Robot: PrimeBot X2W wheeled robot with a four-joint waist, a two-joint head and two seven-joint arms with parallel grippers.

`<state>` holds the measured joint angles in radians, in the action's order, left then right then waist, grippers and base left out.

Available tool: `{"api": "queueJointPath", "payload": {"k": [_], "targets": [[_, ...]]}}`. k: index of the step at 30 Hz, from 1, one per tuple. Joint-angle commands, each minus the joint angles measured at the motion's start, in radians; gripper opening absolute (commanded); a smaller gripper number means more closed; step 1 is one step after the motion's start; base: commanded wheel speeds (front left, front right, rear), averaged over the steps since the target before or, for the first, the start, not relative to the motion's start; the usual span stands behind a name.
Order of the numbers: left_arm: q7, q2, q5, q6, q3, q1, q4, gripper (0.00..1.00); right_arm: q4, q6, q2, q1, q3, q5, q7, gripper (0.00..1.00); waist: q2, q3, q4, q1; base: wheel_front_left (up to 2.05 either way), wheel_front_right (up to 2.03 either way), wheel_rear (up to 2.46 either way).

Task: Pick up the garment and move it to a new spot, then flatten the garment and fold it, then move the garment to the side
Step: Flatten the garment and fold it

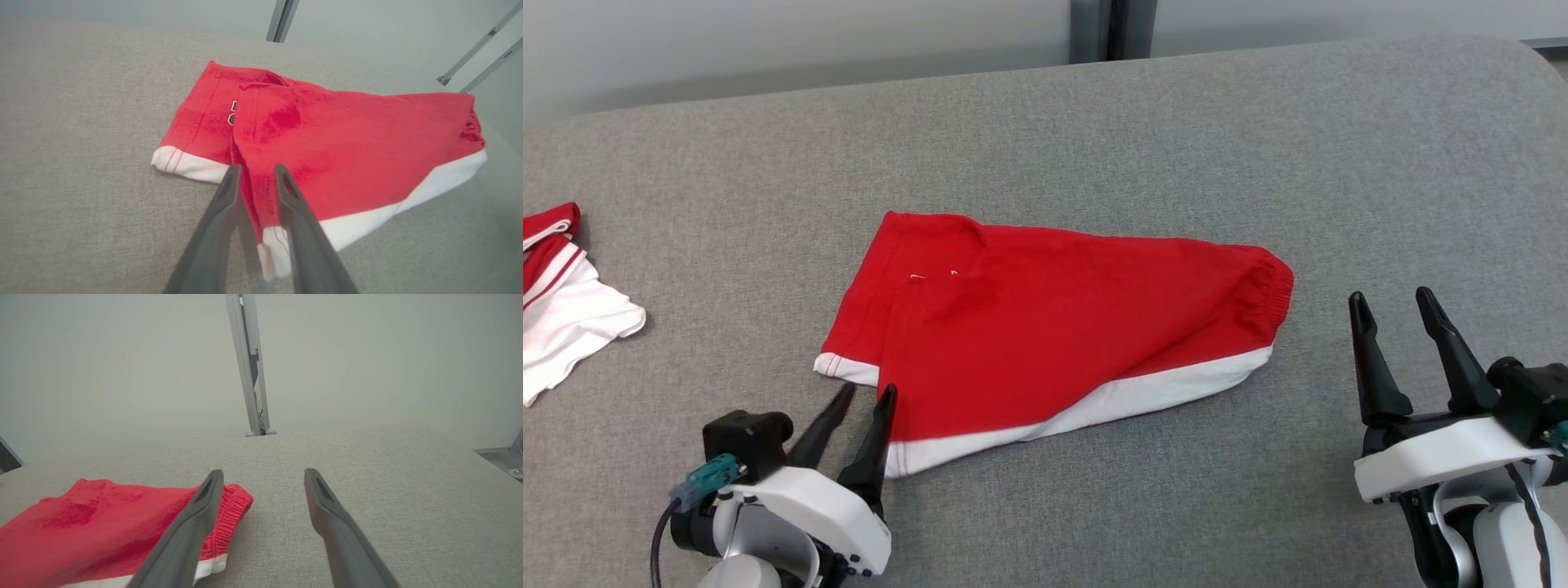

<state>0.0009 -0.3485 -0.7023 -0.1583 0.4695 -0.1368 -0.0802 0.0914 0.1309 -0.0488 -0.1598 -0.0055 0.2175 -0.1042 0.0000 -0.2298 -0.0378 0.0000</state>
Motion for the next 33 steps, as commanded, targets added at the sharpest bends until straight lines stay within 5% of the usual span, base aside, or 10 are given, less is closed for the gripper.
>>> {"api": "queueJointPath", "payload": {"k": [1,10,19,33], "targets": [[-0.024,0.001,0.004,-0.003,-0.013,-0.020,-0.011,1.00,-0.005,0.000,-0.005,-0.010,-0.009,-0.010,0.006,1.00,0.0000,0.003,-0.002,0.0000,0.00,0.00,0.00],[-0.235,0.014,0.093,-0.072,-0.093,-0.035,-0.019,1.00,-0.036,0.000,-0.004,0.010,-0.039,-0.042,0.020,1.00,0.0000,0.044,0.012,0.0000,0.00,0.00,0.00],[-0.263,-0.035,0.166,-0.111,-0.168,0.025,0.058,1.00,-0.063,0.000,-0.004,0.050,-0.035,-0.066,0.047,1.00,0.0000,0.104,0.032,0.0000,0.00,0.00,0.00],[-0.198,-0.056,0.167,-0.132,-0.135,0.082,0.139,1.00,-0.080,0.000,-0.004,0.073,-0.033,-0.061,0.065,1.00,0.0000,0.116,0.047,0.0000,0.00,0.00,0.00]]}}
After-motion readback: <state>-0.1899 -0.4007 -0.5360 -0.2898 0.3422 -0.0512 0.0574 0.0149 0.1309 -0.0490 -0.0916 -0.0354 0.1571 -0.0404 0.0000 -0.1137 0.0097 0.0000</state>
